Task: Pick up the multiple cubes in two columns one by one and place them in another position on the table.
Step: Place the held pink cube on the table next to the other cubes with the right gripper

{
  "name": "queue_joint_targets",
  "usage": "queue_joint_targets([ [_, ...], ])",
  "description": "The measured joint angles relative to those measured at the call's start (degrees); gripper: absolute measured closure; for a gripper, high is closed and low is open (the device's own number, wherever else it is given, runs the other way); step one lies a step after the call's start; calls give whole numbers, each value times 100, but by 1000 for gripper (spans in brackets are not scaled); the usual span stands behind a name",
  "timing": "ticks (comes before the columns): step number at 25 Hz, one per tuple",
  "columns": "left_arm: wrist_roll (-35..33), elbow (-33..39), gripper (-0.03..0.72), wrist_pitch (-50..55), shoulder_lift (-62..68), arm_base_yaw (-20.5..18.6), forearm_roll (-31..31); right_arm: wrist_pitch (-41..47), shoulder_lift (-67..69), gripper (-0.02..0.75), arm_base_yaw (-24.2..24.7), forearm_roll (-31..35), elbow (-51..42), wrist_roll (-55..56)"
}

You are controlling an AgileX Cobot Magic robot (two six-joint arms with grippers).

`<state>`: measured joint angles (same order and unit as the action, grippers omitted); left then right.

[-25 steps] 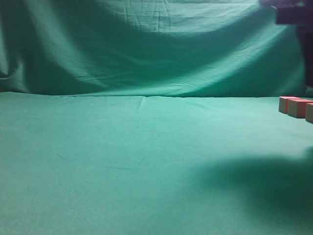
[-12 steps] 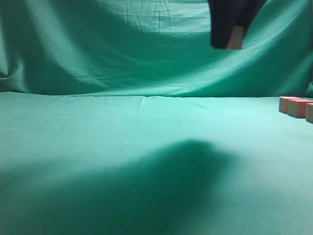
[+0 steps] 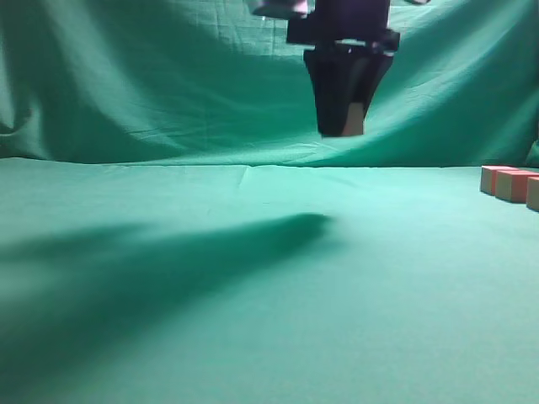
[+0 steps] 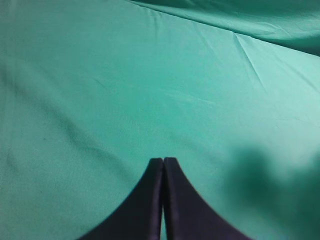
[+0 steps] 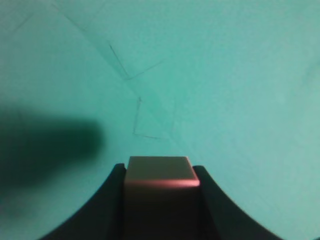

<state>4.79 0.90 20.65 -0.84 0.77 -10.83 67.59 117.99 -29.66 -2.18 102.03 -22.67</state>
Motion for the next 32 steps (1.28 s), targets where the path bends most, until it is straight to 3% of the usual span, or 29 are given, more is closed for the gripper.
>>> queue_joint_targets([
  [32,0,0,688,0,0,0,0,-489,954,474,0,144,164,725],
])
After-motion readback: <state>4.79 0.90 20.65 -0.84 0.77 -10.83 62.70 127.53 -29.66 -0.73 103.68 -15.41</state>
